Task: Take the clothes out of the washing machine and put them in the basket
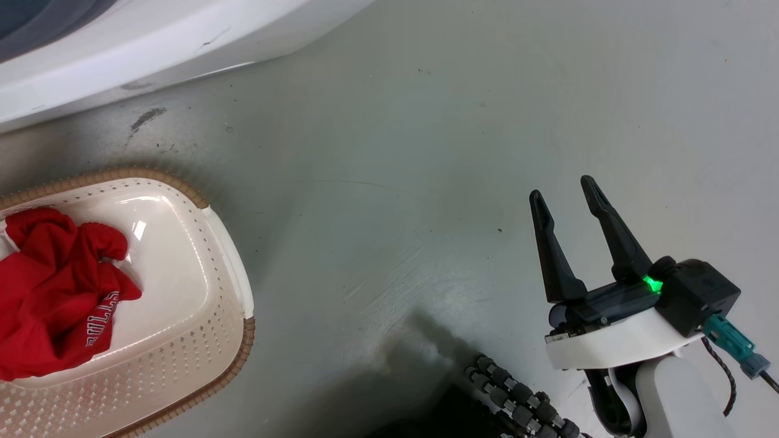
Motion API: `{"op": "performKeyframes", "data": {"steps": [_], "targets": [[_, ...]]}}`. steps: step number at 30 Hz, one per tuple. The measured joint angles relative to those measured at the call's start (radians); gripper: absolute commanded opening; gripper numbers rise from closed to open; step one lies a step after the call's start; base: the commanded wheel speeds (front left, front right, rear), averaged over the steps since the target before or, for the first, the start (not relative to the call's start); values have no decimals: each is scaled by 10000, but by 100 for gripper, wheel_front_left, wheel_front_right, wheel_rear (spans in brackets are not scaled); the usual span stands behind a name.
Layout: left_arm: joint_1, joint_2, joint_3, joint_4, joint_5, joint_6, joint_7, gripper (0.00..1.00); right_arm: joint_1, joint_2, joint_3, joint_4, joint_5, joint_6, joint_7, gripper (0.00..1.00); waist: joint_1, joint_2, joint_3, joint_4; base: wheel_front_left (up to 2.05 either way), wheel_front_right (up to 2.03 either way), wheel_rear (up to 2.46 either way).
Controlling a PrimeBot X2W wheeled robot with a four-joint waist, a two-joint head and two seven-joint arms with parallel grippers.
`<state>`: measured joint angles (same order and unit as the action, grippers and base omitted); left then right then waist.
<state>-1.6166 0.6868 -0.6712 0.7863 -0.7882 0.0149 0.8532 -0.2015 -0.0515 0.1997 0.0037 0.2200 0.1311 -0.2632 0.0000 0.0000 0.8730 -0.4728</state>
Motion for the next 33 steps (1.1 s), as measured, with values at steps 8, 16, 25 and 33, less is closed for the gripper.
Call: {"op": "performKeyframes", "data": {"steps": [8,16,25,33], "targets": [[355,230,12,-121,121,56,-1003,0,-98,0,-79,63,19,2,0,100,0,0,-153,65,0,0,0],[729,-15,157,142,222,-109,-2918,0,-258,4,-341,130,-240,2,0,100,1,0,-605,455,0,0,0],[1625,-621,240,834,107,-665,-5315,0,-287,12,-788,217,-757,0,0,100,-1,0,-1571,1072,0,0,0],[3113,-1335,-71,953,316,-963,-7816,0,-149,10,-1241,267,-1229,0,0,100,-1,0,-2645,1819,0,0,0]]}}
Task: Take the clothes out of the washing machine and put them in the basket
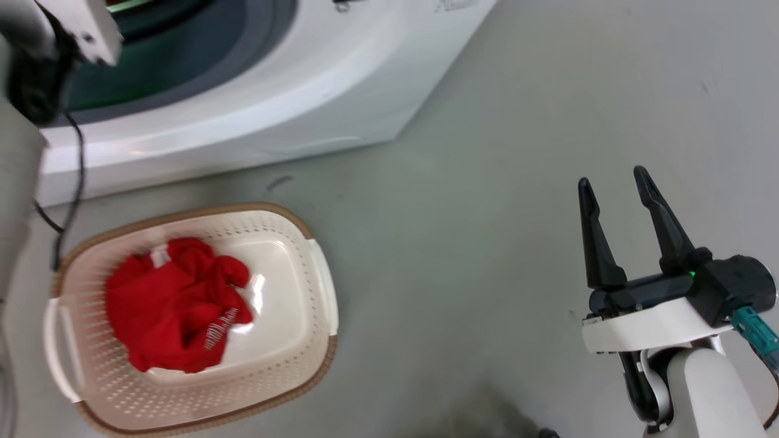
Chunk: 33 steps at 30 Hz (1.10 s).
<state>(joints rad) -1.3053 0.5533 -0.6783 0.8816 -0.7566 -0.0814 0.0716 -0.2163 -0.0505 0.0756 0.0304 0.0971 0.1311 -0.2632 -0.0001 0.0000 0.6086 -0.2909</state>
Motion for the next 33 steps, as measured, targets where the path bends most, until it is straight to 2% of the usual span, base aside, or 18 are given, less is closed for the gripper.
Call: {"op": "performKeyframes", "data": {"steps": [4,10,17,27,33], "targets": [[741,-399,125,61,-232,-71,-1158,0,167,2,-188,44,-199,0,0,100,0,0,-578,396,0,0,0],[1614,-698,128,56,-240,-157,-2631,0,433,2,-341,125,-460,0,0,100,0,0,-1398,987,0,0,0],[2657,-853,180,-652,132,-42,-3304,0,660,4,-372,230,-637,0,0,100,-1,0,-2307,1522,0,0,0],[5190,-627,1553,-4073,1369,723,-3317,0,1091,2,-449,387,-736,0,0,100,-1,0,-3436,2020,0,0,0],[6577,-426,1918,-6247,1871,1043,-3333,0,1393,2,-564,468,-794,0,0,100,-1,0,-3963,2309,0,0,0]]}}
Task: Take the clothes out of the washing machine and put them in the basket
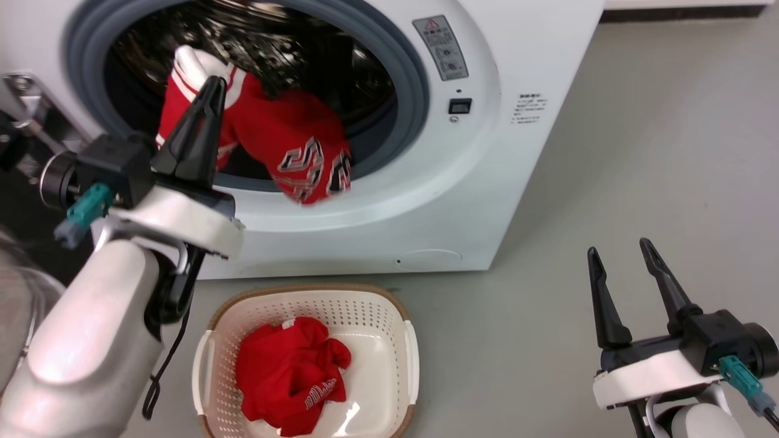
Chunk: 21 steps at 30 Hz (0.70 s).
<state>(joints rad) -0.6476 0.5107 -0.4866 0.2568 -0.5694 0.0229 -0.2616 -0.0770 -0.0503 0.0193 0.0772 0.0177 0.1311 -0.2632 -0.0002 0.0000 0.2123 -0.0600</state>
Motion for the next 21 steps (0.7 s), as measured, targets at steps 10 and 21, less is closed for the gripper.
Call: {"op": "performKeyframes", "data": {"steps": [10,21], "targets": [[1522,698,61,-3588,75,872,744,0,335,-2,-50,90,-4,0,0,100,1,0,-571,622,0,0,0],[2696,1156,-242,-5716,-270,1300,1900,0,377,0,-98,102,-88,0,0,100,1,1,-488,870,0,0,0]]}}
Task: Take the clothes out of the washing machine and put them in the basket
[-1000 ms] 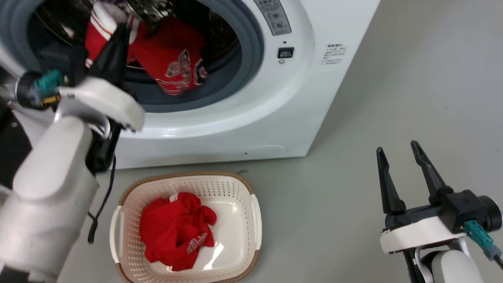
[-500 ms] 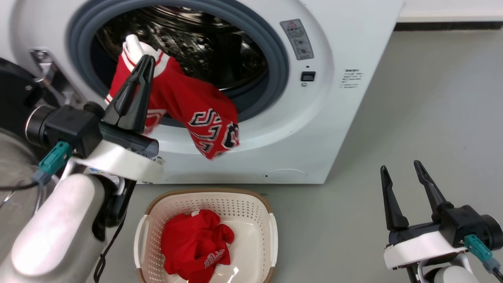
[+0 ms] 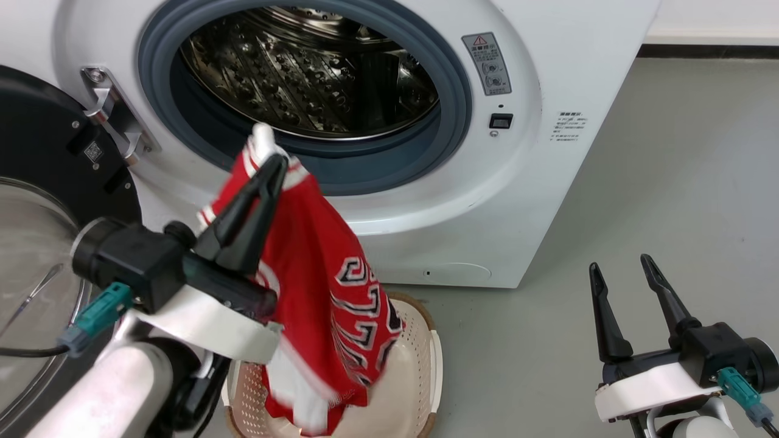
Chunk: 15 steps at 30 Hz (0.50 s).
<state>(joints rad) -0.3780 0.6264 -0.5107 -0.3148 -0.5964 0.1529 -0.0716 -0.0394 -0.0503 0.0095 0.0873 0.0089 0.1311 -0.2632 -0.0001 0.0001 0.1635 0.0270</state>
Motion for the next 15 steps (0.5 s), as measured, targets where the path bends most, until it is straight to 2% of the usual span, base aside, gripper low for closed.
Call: {"op": "performKeyframes", "data": {"steps": [3,8,15], "targets": [[222,4,-146,46,-140,12,176,0,-7,-2,10,-10,-4,0,0,100,0,0,151,-12,0,0,0],[495,-173,-487,895,-353,-150,196,0,-156,0,46,-48,-44,0,0,100,1,-1,550,-136,0,0,0],[413,-874,-1110,2736,-531,-826,-27,0,-575,0,-138,-190,-102,0,0,100,2,-1,1494,-449,0,0,0]]}}
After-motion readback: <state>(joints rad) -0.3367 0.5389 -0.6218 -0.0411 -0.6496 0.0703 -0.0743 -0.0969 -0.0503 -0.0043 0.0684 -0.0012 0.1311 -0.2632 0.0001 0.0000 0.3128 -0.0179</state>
